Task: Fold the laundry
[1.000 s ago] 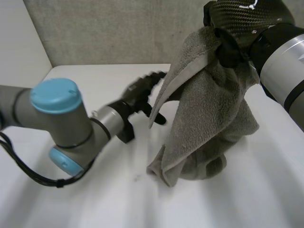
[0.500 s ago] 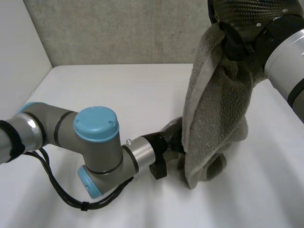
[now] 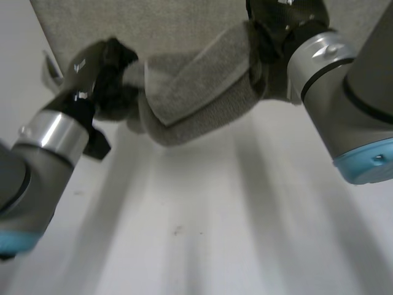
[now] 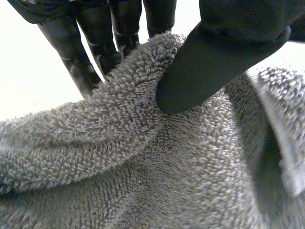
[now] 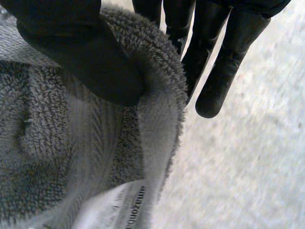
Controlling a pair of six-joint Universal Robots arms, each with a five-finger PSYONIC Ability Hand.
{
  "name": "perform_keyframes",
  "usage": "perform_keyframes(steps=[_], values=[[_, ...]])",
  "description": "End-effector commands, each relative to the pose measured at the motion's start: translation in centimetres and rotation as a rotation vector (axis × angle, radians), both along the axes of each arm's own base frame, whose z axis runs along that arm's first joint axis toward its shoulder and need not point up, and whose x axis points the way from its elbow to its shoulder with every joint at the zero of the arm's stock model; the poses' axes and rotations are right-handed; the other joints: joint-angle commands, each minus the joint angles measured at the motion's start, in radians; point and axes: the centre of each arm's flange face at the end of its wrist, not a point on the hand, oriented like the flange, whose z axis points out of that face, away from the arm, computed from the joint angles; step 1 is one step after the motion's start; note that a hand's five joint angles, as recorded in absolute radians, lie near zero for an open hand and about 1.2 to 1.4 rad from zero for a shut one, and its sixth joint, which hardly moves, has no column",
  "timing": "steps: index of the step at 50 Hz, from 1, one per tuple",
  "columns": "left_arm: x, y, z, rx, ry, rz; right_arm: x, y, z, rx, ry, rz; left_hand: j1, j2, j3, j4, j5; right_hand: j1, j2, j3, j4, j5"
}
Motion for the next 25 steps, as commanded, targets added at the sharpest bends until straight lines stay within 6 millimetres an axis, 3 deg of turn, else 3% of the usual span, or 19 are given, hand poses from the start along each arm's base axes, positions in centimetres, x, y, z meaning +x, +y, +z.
perform_keyframes(steps=[1, 2, 5, 8, 10, 11, 13, 14, 18, 20, 21, 22, 23, 25], values=[[0.9, 4.4, -5.2, 0.048, -0.237, -0.019, 0.6, -1.5, -6.2, 0.208, 0.09, -0.046, 0.227, 0.183, 0.184, 0.179, 0.193, 0.455, 0.227, 0.213, 0.203, 0.243], [0.9, 4.4, -5.3, 0.048, -0.237, -0.019, 0.6, -1.5, -6.2, 0.208, 0.09, -0.046, 0.227, 0.183, 0.184, 0.179, 0.193, 0.455, 0.227, 0.213, 0.203, 0.243], [-0.8, 6.7, -9.0, 0.128, -0.359, -0.115, 0.6, -2.2, -10.2, 0.333, 0.172, -0.054, 0.227, 0.183, 0.184, 0.179, 0.193, 0.455, 0.227, 0.213, 0.203, 0.243], [-1.7, 7.9, -10.2, 0.158, -0.385, -0.168, 0.6, -2.3, -11.7, 0.375, 0.208, -0.054, 0.227, 0.183, 0.184, 0.179, 0.193, 0.455, 0.227, 0.213, 0.203, 0.243], [-2.7, 9.6, -11.6, 0.198, -0.425, -0.235, 0.6, -2.0, -13.9, 0.451, 0.26, -0.038, -0.184, -0.228, -0.227, -0.232, -0.218, 0.455, 0.227, 0.213, 0.203, 0.243], [-2.7, 9.6, -11.6, 0.198, -0.425, -0.235, 0.6, -2.0, -13.9, 0.451, 0.26, -0.038, -0.186, -0.23, -0.23, -0.235, -0.22, 0.455, 0.227, 0.213, 0.203, 0.243], [-3.5, 10.4, -11.8, 0.202, -0.438, -0.279, 0.6, -1.6, -15.2, 0.498, 0.296, -0.011, -0.505, -0.55, -0.549, -0.554, -0.539, 0.455, 0.227, 0.213, 0.203, 0.243], [-3.5, 10.4, -11.8, 0.202, -0.438, -0.279, 0.6, -1.6, -15.2, 0.498, 0.297, -0.011, -0.506, -0.55, -0.55, -0.555, -0.54, 0.455, 0.227, 0.213, 0.203, 0.243], [-4.0, 9.3, -10.0, 0.154, -0.408, -0.265, 0.3, -1.0, -15.3, 0.505, 0.315, 0.006, -0.717, -0.762, -0.761, -0.766, -0.752, 0.455, 0.227, 0.213, 0.203, 0.243], [-3.7, 7.2, -8.4, 0.108, -0.378, -0.207, -0.1, -0.6, -13.8, 0.477, 0.301, 0.018, -0.899, -0.943, -0.943, -0.947, -0.933, 0.455, 0.227, 0.213, 0.203, 0.243], [-3.7, 7.2, -8.4, 0.108, -0.378, -0.206, -0.1, -0.6, -13.8, 0.477, 0.301, 0.018, -0.9, -0.944, -0.943, -0.948, -0.934, 0.455, 0.227, 0.213, 0.203, 0.243], [-3.0, 5.8, -8.0, 0.102, -0.369, -0.162, -0.5, -0.4, -12.7, 0.451, 0.288, 0.026, -0.917, -0.961, -0.961, -0.965, -0.951, 0.455, 0.227, 0.213, 0.203, 0.243], [-3.0, 5.8, -8.0, 0.102, -0.369, -0.162, -0.5, -0.4, -12.7, 0.451, 0.288, 0.027, -0.917, -0.961, -0.961, -0.966, -0.951, 0.455, 0.227, 0.213, 0.203, 0.243], [-1.1, 2.4, -7.4, 0.102, -0.354, -0.057, -1.0, 0.3, -10.4, 0.4, 0.263, 0.063, -0.92, -0.964, -0.964, -0.969, -0.954, 0.455, 0.227, 0.213, 0.203, 0.243]])
